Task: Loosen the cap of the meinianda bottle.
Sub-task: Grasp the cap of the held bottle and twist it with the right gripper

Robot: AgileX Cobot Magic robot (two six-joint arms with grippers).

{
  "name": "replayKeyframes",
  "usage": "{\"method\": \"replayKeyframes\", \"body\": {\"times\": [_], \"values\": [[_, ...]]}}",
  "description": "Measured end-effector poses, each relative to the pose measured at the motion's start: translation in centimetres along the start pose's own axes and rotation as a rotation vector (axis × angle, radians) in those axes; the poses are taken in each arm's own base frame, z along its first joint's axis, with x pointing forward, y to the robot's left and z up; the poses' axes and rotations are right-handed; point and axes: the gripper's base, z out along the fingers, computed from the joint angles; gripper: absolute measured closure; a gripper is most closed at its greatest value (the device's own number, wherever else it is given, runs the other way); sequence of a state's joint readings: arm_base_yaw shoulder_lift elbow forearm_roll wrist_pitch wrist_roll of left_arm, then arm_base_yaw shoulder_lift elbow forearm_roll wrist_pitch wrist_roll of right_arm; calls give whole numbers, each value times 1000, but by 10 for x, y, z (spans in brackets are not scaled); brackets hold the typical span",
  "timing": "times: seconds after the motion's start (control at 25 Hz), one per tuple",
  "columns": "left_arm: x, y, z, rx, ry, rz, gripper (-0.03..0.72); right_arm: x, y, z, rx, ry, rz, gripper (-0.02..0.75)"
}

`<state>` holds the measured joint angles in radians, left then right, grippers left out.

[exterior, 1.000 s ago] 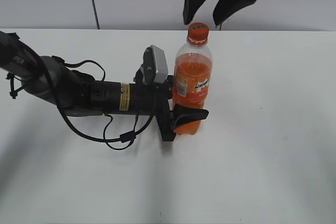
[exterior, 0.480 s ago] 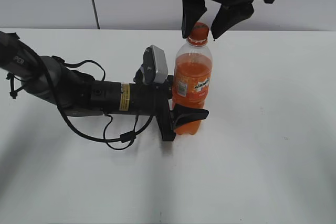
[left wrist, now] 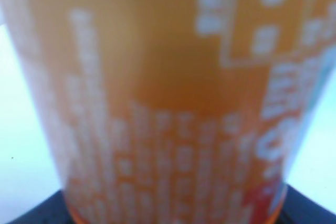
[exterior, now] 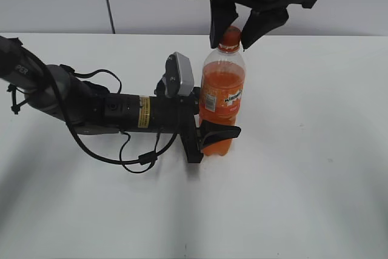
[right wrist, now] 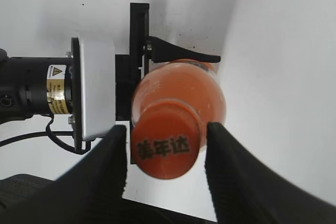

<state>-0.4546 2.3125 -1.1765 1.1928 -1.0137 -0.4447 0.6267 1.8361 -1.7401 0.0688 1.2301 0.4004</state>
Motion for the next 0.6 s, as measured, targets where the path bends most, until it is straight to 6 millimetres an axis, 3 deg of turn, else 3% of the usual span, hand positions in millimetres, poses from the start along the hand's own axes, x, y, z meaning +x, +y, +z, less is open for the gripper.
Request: {"method": "replayKeyframes", "body": {"times": [0.24, 0.6], "values": [[0, 0, 0, -2, 0, -2, 294, -1, 0, 4, 3, 9, 1, 444], [0, 1, 0, -4, 2, -1, 294, -1, 0, 4, 7, 8, -1, 447]]}}
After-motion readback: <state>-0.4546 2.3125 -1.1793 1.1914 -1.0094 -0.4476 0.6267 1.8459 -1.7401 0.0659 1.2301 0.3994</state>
